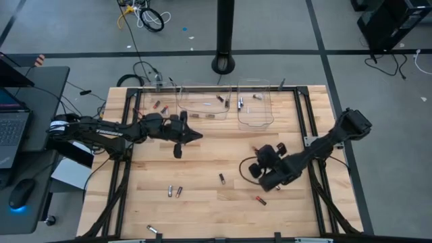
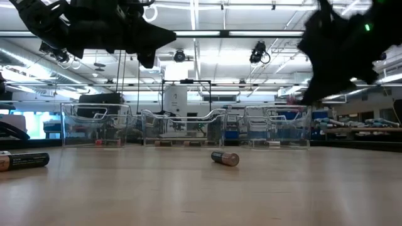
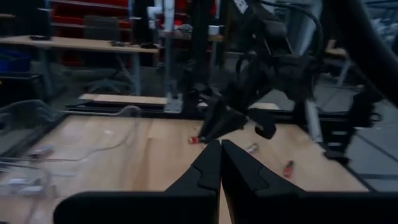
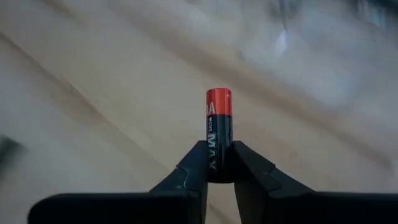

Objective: Sort batteries
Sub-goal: Put the orange battery into the left transparent bin

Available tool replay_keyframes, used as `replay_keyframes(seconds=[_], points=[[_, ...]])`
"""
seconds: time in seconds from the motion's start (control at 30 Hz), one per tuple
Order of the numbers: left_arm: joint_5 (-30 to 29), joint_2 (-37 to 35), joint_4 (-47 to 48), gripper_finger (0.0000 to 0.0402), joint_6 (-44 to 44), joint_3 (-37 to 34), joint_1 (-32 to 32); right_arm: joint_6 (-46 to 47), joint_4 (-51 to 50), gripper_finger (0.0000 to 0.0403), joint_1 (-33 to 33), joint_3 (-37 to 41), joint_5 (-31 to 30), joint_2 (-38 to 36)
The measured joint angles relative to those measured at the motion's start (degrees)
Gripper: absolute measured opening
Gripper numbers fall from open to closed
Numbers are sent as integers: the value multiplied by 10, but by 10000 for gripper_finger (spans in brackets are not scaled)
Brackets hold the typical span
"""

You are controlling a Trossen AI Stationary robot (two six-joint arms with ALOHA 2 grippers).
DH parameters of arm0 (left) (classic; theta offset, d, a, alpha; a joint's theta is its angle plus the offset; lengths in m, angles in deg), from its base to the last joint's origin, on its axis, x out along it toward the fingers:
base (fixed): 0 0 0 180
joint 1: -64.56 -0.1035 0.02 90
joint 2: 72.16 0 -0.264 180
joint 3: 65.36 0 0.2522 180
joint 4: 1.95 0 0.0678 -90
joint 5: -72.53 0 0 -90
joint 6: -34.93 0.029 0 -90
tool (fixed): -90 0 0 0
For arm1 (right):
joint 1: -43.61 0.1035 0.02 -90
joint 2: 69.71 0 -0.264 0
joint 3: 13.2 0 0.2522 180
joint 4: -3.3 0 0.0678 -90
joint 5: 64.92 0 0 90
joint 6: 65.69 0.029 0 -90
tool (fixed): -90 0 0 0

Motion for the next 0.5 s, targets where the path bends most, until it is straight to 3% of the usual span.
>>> replay_keyframes(seconds=[0.1, 0.2, 0.33, 0.5], points=[[14, 0, -14, 18, -4, 0, 10, -67, 63, 60, 21, -21, -92, -1], [15, 11, -55, 20, 1, 0, 30, -189, 190, 60, 32, -25, -155, -1], [11, 42, -132, 34, 27, 0, 63, -401, 391, 60, 26, -25, -179, 3], [3, 84, -198, 84, 46, 1, 90, -632, 604, 60, 23, -25, -179, 4]])
